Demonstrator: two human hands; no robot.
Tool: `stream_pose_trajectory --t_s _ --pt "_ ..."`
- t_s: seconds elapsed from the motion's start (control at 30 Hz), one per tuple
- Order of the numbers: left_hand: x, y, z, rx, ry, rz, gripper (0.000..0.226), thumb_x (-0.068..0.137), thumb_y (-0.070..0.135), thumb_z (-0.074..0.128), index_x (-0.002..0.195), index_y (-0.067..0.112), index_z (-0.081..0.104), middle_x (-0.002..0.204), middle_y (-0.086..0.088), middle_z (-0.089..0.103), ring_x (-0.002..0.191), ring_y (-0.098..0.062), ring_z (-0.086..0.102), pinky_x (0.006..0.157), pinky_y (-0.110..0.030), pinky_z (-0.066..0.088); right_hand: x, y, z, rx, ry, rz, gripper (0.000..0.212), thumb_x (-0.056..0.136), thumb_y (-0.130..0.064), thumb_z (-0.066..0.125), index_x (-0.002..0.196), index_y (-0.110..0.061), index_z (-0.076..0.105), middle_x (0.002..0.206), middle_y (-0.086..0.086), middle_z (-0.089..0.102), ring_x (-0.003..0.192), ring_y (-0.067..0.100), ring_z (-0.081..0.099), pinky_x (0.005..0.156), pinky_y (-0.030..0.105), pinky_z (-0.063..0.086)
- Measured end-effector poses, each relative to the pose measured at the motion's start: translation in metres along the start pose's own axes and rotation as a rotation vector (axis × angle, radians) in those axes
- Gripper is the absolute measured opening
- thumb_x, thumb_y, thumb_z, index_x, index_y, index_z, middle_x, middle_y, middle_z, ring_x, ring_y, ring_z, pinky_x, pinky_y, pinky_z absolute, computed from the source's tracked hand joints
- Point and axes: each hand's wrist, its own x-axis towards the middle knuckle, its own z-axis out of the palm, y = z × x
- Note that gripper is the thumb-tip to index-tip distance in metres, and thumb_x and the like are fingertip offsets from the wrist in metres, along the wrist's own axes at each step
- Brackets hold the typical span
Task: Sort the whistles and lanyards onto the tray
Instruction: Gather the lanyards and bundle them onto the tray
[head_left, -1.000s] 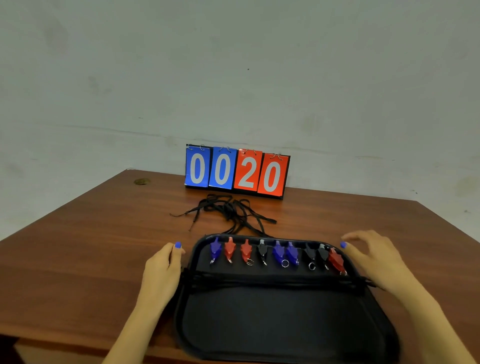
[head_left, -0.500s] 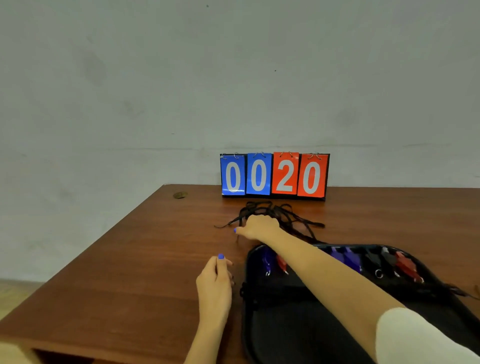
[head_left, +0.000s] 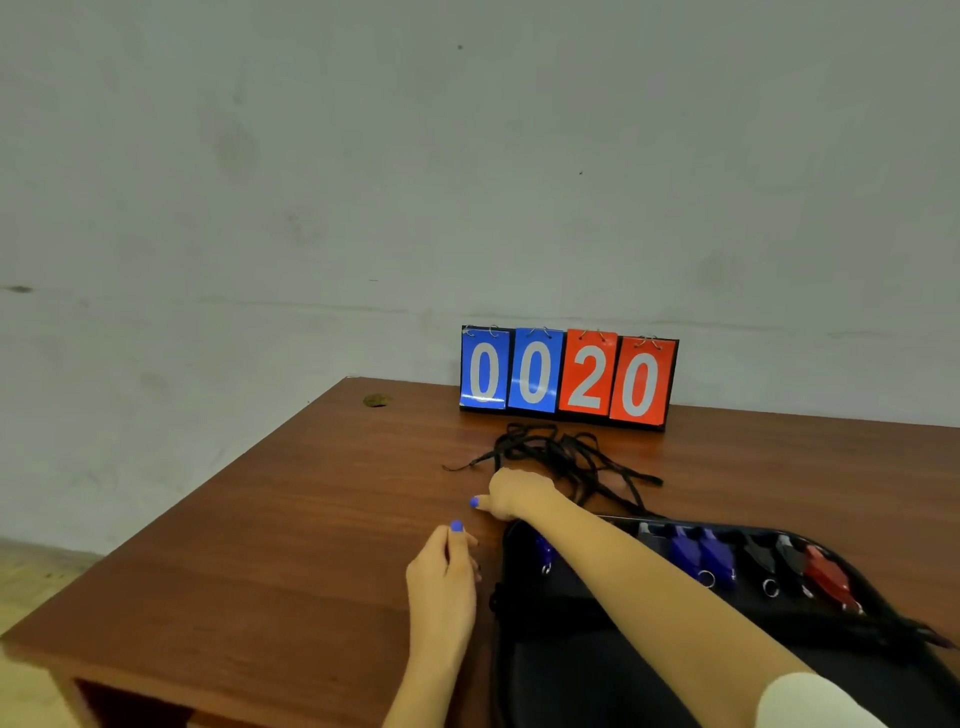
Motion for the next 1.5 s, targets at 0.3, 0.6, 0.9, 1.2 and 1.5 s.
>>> stream_pose_trajectory --t_s 0.3,0.6,0.9,1.2,1.5 --pt "-0.001 0.002 -0.001 0.004 -0.019 -0.019 0.031 0.096 0.019 0.039 0.073 0.012 0.059 0.056 -0.001 0.057 0.051 -0.009 0.050 0.049 -0.019 0.038 -0.004 0.004 0.001 -0.148 0.131 -0.002 0.054 0.091 -0.055 0.040 0.112 -0.009 0.059 0.115 0.008 0.061 0.104 0.026 0.056 0.089 0.036 0.038" --pt "-0.003 0.005 -0.002 -0.039 -0.024 -0.011 0.029 0.096 0.017 0.040 0.075 0.012 0.060 0.058 -0.001 0.056 0.055 -0.011 0.052 0.053 -0.022 0.041 -0.007 0.013 -0.003 -0.027 0.038 -0.193 0.024 0.096 -0.031 0.039 0.106 -0.014 0.051 0.105 0.007 0.055 0.091 0.023 0.050 0.084 0.038 0.041" --pt "0.000 0.001 -0.005 -0.045 -0.090 0.008 0.054 0.092 0.009 0.050 0.135 0.037 0.032 0.100 0.000 0.066 0.088 -0.016 0.064 0.074 -0.027 0.052 -0.112 -0.010 -0.031 0.459 0.091 -0.657 0.023 0.091 -0.027 0.052 0.068 -0.025 0.053 0.075 -0.016 0.051 0.071 0.002 0.051 0.076 0.023 0.045" --pt "-0.004 -0.002 -0.008 -0.033 -0.087 0.068 0.019 0.088 0.005 0.052 0.096 0.017 0.063 0.085 0.005 0.066 0.080 -0.013 0.061 0.066 -0.024 0.048 -0.187 0.029 -0.033 0.701 -0.071 -0.786 0.013 0.088 -0.015 0.057 0.075 -0.012 0.061 0.080 -0.002 0.056 0.074 0.009 0.052 0.077 0.032 0.043" --pt "-0.006 0.003 -0.004 -0.108 -0.058 -0.014 0.018 0.095 0.016 0.045 0.088 0.026 0.059 0.085 0.000 0.069 0.079 -0.017 0.065 0.070 -0.029 0.052 -0.230 0.136 -0.057 1.324 0.037 -0.760 0.015 0.066 -0.026 0.061 0.055 -0.015 0.061 0.067 0.003 0.062 0.069 0.017 0.060 0.073 0.028 0.052"
